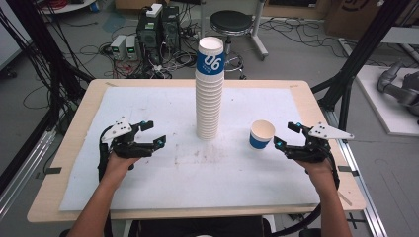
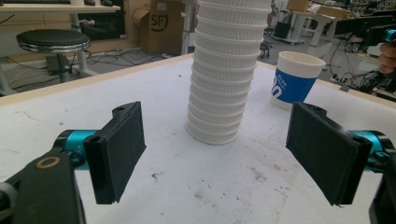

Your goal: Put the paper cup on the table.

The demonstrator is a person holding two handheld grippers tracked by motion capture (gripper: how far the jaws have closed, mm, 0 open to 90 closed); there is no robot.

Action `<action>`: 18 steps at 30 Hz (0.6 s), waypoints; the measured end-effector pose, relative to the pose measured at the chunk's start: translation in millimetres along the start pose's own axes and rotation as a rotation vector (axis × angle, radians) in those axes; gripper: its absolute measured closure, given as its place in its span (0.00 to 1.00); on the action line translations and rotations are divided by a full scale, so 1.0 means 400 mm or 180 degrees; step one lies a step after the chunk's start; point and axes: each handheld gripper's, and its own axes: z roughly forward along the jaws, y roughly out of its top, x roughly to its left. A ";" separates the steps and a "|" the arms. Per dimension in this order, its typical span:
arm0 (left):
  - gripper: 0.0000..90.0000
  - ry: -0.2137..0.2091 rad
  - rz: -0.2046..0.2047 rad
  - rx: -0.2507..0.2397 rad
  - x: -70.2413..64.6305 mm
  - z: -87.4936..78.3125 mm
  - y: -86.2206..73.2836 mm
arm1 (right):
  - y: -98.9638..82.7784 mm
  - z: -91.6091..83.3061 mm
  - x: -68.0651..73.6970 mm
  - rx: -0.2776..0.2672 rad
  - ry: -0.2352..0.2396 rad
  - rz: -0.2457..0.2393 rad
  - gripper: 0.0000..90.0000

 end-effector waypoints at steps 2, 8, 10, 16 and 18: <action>0.21 0.0005 0.0014 -0.0004 0.000 -0.001 0.001 | 0.001 0.003 0.001 -0.0005 0.0003 -0.0025 0.22; 0.21 0.0020 0.0026 0.0029 0.000 0.000 -0.002 | -0.006 0.007 0.000 0.0014 0.0020 0.0013 0.22; 0.21 0.0027 0.0031 0.0047 0.000 0.001 -0.003 | -0.006 0.006 -0.001 0.0017 0.0023 0.0020 0.22; 0.21 0.0037 0.0028 0.0057 0.004 0.002 -0.005 | -0.003 0.006 -0.002 0.0010 0.0024 0.0011 0.22; 0.21 0.0040 0.0036 0.0060 0.005 0.003 -0.006 | -0.002 0.006 -0.002 0.0010 0.0026 0.0019 0.22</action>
